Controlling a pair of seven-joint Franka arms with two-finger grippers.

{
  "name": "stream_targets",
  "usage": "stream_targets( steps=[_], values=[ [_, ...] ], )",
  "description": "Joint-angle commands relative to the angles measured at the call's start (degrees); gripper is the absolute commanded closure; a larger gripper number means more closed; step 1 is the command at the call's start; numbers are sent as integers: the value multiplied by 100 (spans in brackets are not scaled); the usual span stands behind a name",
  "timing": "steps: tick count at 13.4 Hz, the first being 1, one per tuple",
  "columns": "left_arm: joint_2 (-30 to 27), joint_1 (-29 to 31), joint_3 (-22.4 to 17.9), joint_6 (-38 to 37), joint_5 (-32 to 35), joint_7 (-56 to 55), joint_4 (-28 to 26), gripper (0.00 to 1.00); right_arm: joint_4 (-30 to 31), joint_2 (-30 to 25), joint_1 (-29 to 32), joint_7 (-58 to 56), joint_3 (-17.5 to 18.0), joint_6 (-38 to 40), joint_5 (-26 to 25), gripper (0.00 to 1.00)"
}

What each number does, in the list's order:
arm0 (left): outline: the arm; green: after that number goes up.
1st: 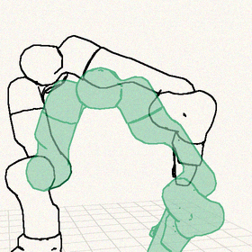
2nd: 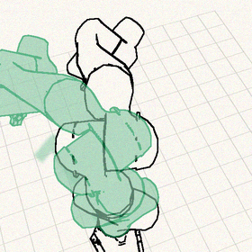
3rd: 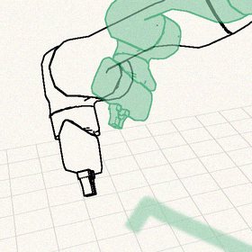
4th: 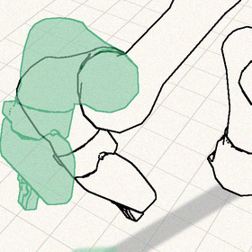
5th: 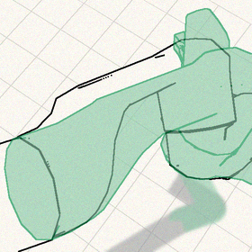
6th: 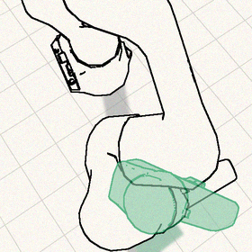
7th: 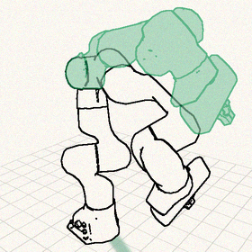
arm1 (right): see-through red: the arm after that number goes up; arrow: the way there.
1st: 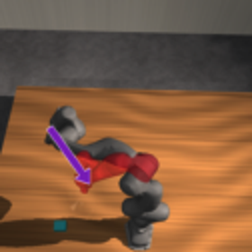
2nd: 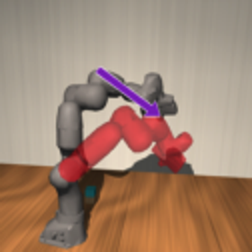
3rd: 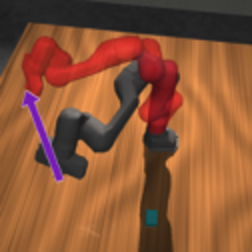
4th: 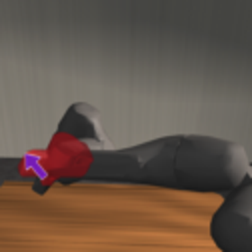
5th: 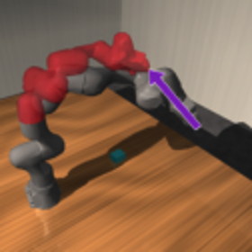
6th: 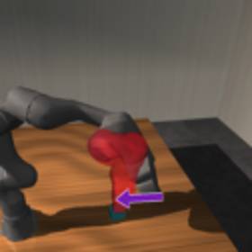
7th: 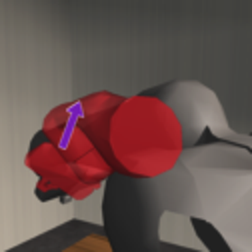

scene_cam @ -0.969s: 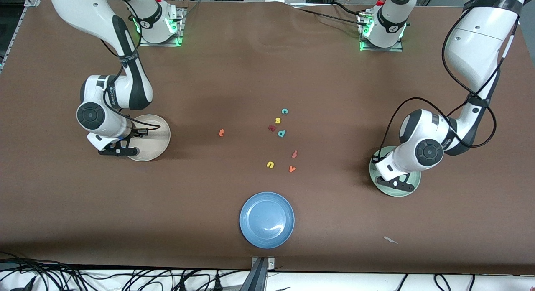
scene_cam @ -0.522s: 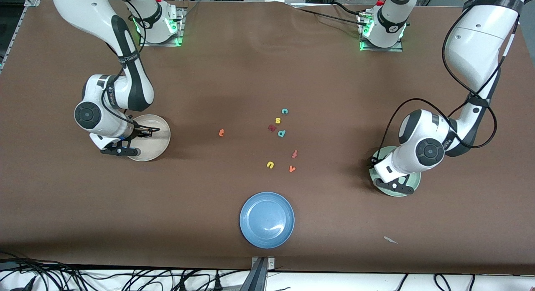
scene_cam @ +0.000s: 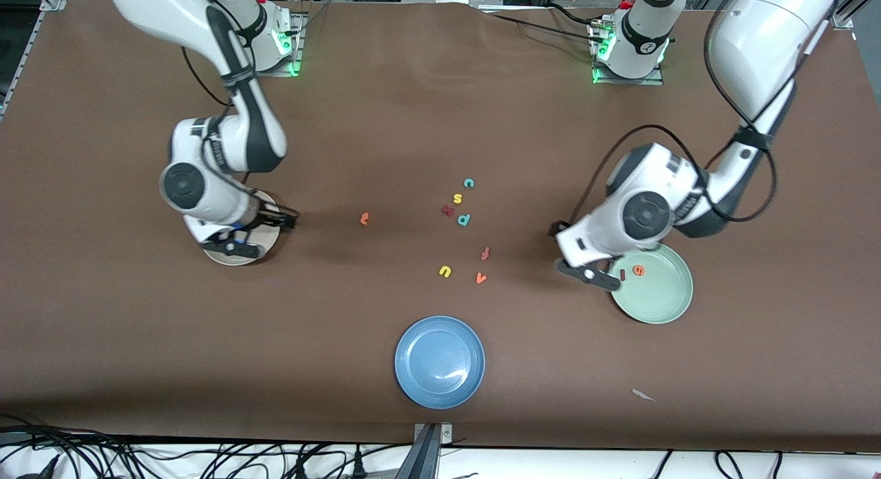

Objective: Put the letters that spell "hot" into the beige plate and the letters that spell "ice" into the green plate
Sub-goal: 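Grasp orange 3 with the right gripper while the left gripper grasps teal u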

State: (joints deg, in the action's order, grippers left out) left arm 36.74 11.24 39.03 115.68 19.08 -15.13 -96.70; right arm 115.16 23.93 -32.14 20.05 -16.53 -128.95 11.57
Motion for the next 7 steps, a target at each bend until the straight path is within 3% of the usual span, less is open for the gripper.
stream_targets(
  steps=[1, 3, 7],
  values=[
    [-167, 19, 489, 33, -36, -726, -506, 0, -55, -29, -38, 953, 527, -225, 73, 5],
    [-167, -121, 763, 234, -28, -1253, -726, 0, -55, 119, -187, 1621, 721, -559, 73, 5],
    [-150, -894, 773, 972, 146, -2281, -1280, 0, -55, 524, -670, 2555, 748, -1297, 73, 5]
  ],
)
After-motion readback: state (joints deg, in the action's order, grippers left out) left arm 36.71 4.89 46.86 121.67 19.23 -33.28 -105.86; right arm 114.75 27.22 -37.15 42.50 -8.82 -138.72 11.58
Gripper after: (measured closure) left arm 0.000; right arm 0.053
